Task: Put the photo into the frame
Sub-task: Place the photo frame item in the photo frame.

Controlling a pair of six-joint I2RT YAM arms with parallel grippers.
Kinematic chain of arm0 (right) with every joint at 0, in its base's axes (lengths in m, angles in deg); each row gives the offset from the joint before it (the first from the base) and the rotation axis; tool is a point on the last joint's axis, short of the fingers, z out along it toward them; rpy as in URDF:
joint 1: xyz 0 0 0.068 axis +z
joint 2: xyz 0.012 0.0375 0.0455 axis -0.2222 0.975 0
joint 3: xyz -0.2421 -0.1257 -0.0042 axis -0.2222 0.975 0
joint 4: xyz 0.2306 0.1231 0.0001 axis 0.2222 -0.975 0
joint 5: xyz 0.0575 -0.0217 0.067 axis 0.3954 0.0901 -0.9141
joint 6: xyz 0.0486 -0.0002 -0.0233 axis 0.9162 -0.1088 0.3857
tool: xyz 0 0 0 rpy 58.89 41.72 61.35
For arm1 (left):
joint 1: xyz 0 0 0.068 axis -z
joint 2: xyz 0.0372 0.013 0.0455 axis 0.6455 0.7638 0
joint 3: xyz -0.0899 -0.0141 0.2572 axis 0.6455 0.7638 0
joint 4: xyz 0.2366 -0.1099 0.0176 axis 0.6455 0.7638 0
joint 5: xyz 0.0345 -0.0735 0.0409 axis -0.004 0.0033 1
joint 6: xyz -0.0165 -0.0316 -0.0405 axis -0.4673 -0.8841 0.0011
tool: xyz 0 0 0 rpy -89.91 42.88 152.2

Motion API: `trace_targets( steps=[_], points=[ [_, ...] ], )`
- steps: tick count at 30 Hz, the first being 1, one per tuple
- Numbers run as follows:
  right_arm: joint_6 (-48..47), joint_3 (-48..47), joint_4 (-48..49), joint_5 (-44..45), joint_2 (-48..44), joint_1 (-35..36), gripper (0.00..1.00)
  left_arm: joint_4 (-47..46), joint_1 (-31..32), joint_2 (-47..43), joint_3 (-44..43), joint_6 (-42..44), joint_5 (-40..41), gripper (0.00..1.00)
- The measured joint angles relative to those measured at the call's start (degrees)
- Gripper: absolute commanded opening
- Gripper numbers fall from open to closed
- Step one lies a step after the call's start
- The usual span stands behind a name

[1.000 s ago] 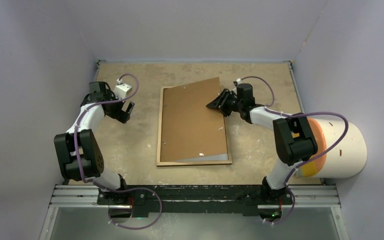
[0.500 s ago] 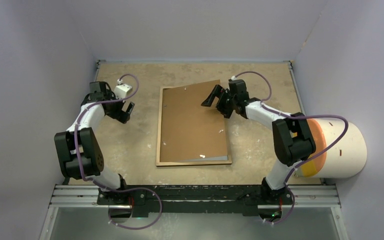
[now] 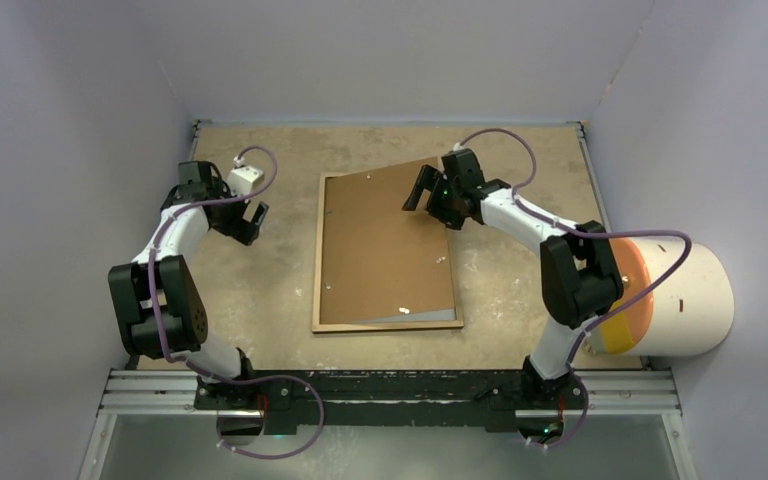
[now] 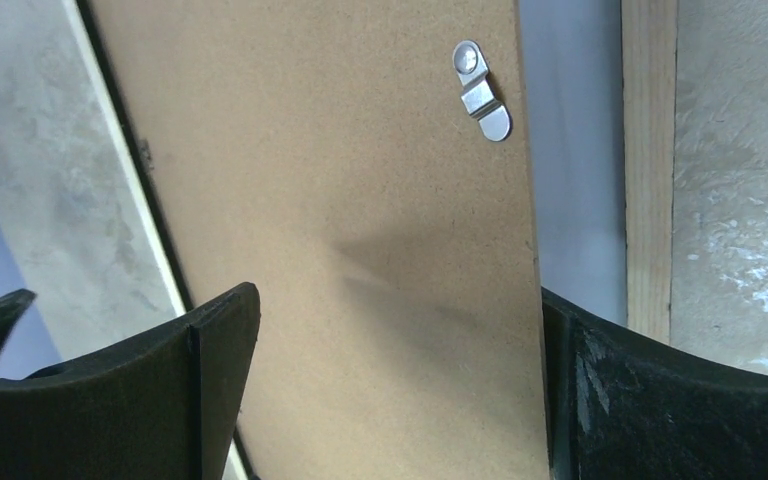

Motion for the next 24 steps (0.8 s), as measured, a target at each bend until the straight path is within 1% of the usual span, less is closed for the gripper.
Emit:
trace_targets(
  steps=[4, 10, 20, 24],
  points=[
    [-0.72, -2.45, -3.65, 2.89, 1.4, 0.79, 0.99, -0.02, 0.0, 0.0, 0.0, 0.02, 0.22, 1.0],
    [-1.29, -3.37, -7.02, 8.24, 1.46, 0.83, 0.99, 0.0, 0.0, 0.0, 0.0, 0.02, 0.63, 1.0],
    [-4.39, -6.97, -9.38, 14.97, 1.33, 2.75, 0.99, 0.55, 0.0, 0.0, -0.37, -0.04, 1.22, 1.0],
    [-5.44, -6.16, -8.74, 17.09, -3.04, 3.08, 0.99, 1.53, 0.0, -0.02, -2.45, -0.94, 0.52, 1.0]
  ],
)
